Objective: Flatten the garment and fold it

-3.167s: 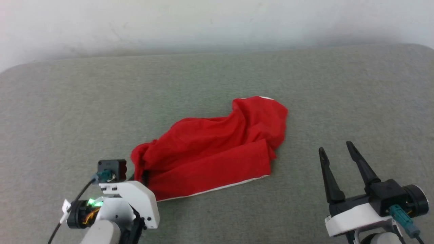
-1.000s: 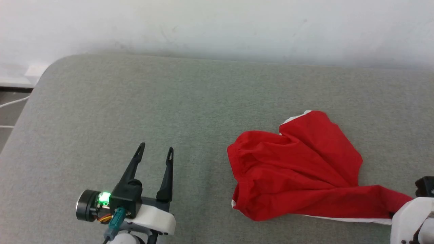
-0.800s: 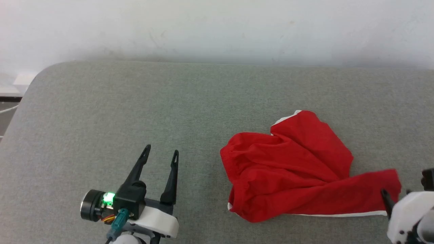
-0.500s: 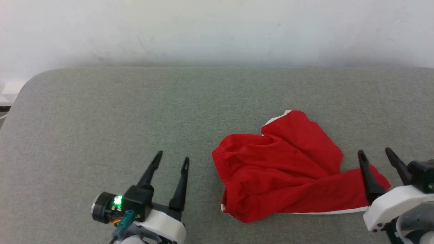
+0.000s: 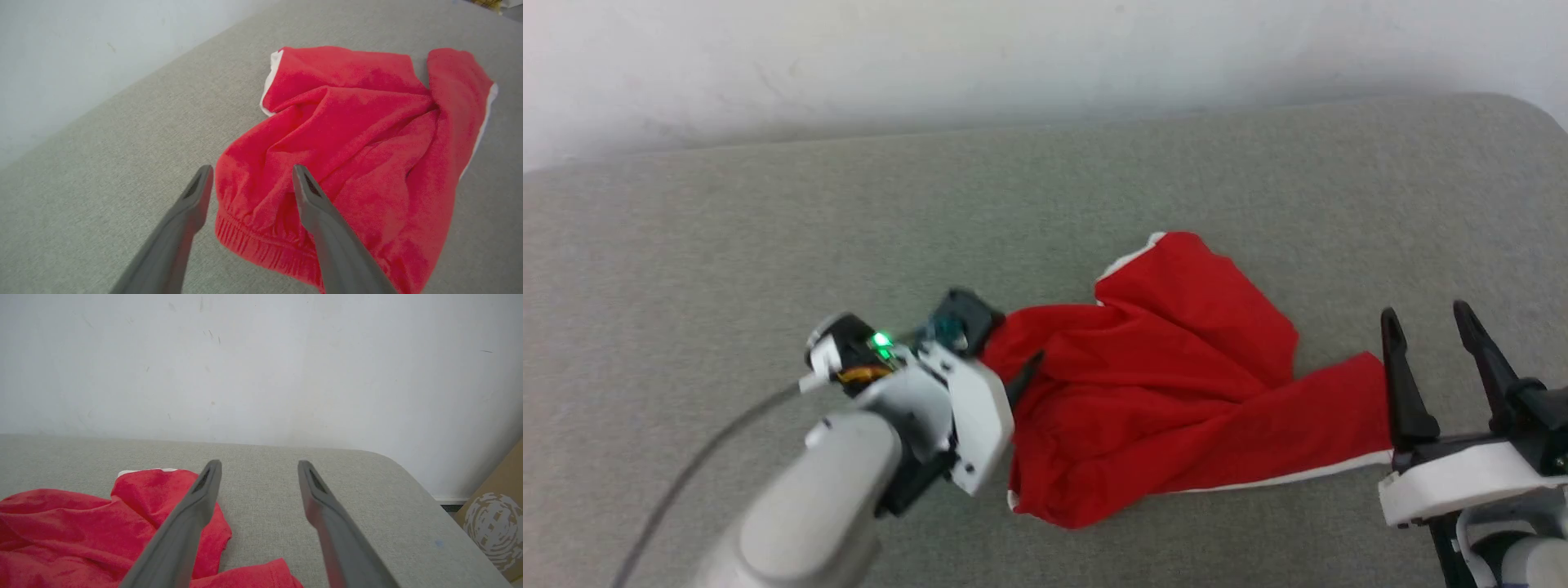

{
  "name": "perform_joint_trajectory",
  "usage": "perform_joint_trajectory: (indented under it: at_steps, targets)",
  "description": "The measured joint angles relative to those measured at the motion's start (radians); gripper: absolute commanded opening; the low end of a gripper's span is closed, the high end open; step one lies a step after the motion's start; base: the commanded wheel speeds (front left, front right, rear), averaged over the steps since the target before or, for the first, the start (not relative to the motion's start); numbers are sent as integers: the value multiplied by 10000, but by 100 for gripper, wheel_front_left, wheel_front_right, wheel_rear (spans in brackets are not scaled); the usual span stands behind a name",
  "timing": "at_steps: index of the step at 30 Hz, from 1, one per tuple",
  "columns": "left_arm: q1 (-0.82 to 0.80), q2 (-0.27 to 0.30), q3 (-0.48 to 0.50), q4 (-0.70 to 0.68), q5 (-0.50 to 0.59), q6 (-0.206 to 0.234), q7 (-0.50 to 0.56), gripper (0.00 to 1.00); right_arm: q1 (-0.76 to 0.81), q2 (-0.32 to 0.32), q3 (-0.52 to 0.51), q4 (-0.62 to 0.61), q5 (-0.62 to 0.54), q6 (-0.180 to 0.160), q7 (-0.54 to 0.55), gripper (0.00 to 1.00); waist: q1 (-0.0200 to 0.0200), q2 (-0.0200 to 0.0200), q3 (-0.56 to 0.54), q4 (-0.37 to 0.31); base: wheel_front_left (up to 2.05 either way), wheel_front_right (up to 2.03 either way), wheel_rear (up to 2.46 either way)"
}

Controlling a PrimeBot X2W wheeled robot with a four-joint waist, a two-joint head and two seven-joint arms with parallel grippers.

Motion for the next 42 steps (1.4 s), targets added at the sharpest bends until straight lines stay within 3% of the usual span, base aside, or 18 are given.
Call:
perform_joint_trajectory:
  at_steps: [5,8,14,15,16,17,20,26,35,36,37,42]
  targets:
    - [-1689,1112,-1519,585,-1923,0,1724,100,-337,12,117,295,234,0,-320,100,0,0,405,-509,0,0,0]
    - [-2401,1701,-2243,1041,-2439,0,2527,100,-425,13,159,493,326,0,-497,100,1,0,650,-826,0,0,0]
    - [-3229,2435,-3392,1298,-4094,2,3570,100,-608,15,140,894,522,0,-834,100,0,0,1141,-1423,0,0,0]
    - [-3392,2581,-3547,1277,-4311,0,3676,56,-616,15,146,953,558,0,-869,100,-1,0,1213,-1511,0,0,0]
    - [-3544,2708,-3657,1275,-4441,0,3685,5,-627,13,153,1014,564,0,-920,100,0,0,1283,-1599,0,0,0]
    - [-3646,2784,-3661,1313,-4541,-12,3630,0,-655,15,167,1078,564,0,-945,100,0,0,1342,-1680,0,0,0]
    - [-3898,2872,-3388,1766,-4615,-48,2934,0,-703,13,169,1193,589,0,-1032,100,0,0,1479,-1884,0,0,0]
    - [-4706,2951,-2807,2966,-4029,562,1457,0,-759,13,230,1277,585,0,-1034,100,-1,0,1546,-1995,0,0,0]
    - [-5490,2951,-2523,4715,-3407,949,-234,0,-1042,17,746,1388,637,0,-1039,100,1,0,1914,-2021,0,0,0]
    - [-5469,2865,-2529,4882,-3427,943,-351,7,-1057,19,794,1417,637,0,-1037,100,0,-1,1937,-2020,0,0,0]
    - [-5440,2777,-2546,5005,-3405,947,-508,100,-1062,19,823,1444,637,0,-1037,100,1,0,1947,-2010,0,0,0]
    - [-5304,2403,-2359,5359,-3386,1202,-2192,100,-1085,19,882,1597,629,0,-1018,100,0,0,1806,-1904,0,0,0]
